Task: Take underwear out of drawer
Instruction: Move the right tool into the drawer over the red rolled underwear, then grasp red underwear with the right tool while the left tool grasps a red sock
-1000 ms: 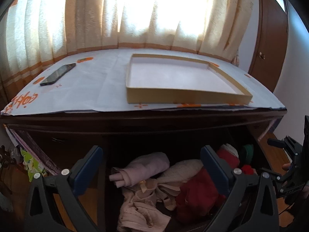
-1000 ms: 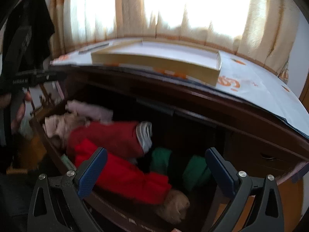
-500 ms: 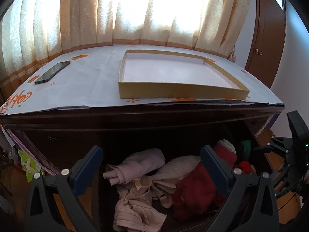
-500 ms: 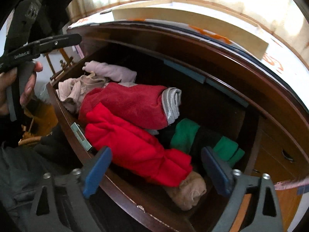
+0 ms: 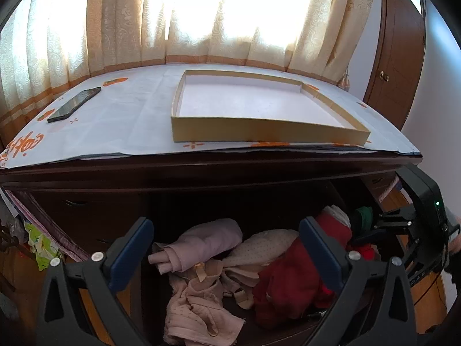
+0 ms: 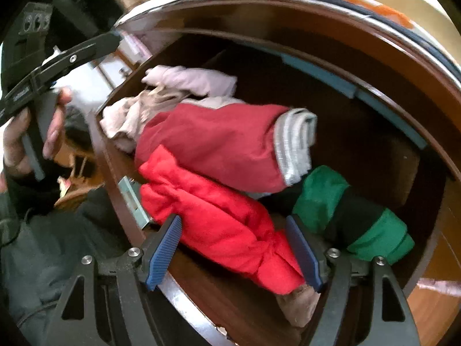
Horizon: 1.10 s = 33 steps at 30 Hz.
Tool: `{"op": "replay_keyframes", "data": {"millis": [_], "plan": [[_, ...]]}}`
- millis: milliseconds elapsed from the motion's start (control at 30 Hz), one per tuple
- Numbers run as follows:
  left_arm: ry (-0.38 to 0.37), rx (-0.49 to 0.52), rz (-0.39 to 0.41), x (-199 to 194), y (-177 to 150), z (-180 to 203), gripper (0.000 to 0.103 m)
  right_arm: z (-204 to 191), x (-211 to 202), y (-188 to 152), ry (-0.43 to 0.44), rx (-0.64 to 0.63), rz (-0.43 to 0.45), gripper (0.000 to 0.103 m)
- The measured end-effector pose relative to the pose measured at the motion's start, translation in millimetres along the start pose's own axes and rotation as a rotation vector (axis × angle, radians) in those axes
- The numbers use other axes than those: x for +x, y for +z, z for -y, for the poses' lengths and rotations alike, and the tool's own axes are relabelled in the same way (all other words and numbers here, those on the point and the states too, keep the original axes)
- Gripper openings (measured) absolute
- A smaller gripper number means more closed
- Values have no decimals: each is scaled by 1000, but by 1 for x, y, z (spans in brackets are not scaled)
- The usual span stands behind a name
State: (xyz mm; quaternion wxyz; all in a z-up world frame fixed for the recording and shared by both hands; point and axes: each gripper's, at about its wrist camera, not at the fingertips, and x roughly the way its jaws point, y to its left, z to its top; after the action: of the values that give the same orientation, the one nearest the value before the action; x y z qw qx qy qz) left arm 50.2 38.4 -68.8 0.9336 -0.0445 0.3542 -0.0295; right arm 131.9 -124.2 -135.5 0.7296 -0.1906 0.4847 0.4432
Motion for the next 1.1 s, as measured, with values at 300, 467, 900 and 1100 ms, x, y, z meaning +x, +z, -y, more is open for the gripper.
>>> {"op": "replay_keyframes", "data": {"millis": [300, 467, 900, 1100], "plan": [[-8, 2, -2, 1, -2, 2, 103, -4, 21, 4, 35, -60, -86, 68], [-24, 11, -3, 1, -4, 6, 103, -11, 12, -4, 23, -70, -25, 50], [-69, 101, -2, 6, -13, 38, 99, -3, -35, -48, 31, 125, 362, 43], [-85, 168, -41, 20, -20, 59, 89, 16, -46, -66, 60, 329, 515, 43]]}}
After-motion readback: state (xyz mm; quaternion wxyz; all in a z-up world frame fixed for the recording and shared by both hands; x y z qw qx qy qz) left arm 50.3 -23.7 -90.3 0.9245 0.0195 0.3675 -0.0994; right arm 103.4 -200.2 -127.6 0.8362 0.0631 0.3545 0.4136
